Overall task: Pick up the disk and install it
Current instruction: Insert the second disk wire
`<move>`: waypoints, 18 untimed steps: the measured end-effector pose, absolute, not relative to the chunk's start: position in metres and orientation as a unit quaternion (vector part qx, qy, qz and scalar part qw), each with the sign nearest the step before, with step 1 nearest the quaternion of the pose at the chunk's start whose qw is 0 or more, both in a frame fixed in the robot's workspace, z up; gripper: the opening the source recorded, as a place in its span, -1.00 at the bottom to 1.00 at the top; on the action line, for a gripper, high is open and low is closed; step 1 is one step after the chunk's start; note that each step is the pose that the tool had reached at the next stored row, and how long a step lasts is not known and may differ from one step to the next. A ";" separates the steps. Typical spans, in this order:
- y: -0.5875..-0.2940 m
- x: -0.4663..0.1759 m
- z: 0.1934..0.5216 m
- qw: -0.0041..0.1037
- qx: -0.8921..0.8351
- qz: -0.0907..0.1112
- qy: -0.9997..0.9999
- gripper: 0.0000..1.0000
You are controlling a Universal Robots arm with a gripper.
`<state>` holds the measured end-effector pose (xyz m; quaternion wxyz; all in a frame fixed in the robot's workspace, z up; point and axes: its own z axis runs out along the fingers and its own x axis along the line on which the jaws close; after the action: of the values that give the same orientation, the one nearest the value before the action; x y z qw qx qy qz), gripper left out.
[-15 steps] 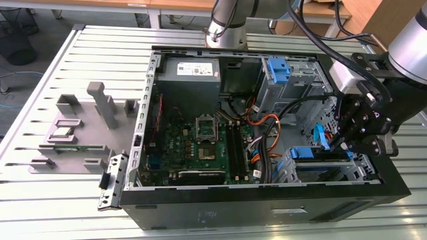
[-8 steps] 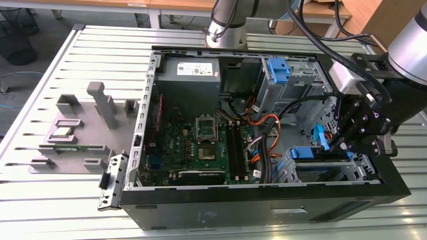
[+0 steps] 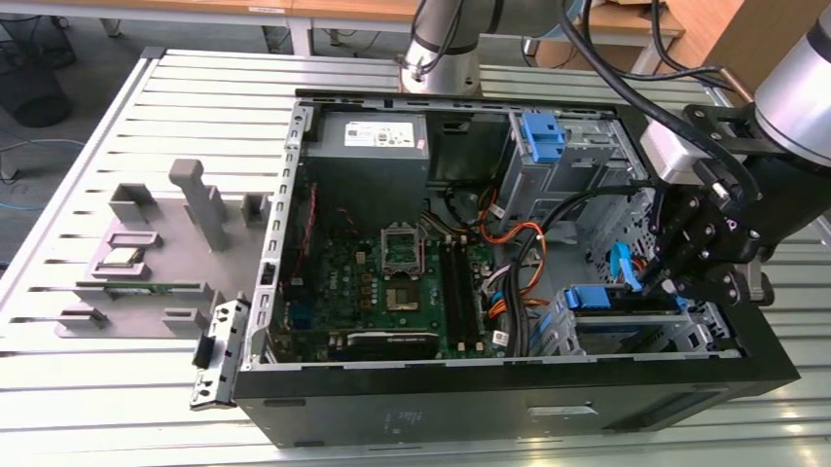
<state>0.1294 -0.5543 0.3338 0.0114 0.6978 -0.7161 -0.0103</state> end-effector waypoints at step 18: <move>-0.554 0.131 0.338 0.012 0.698 -0.010 -0.716 -0.38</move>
<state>0.1312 -0.5540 0.3377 0.0116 0.6978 -0.7161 -0.0101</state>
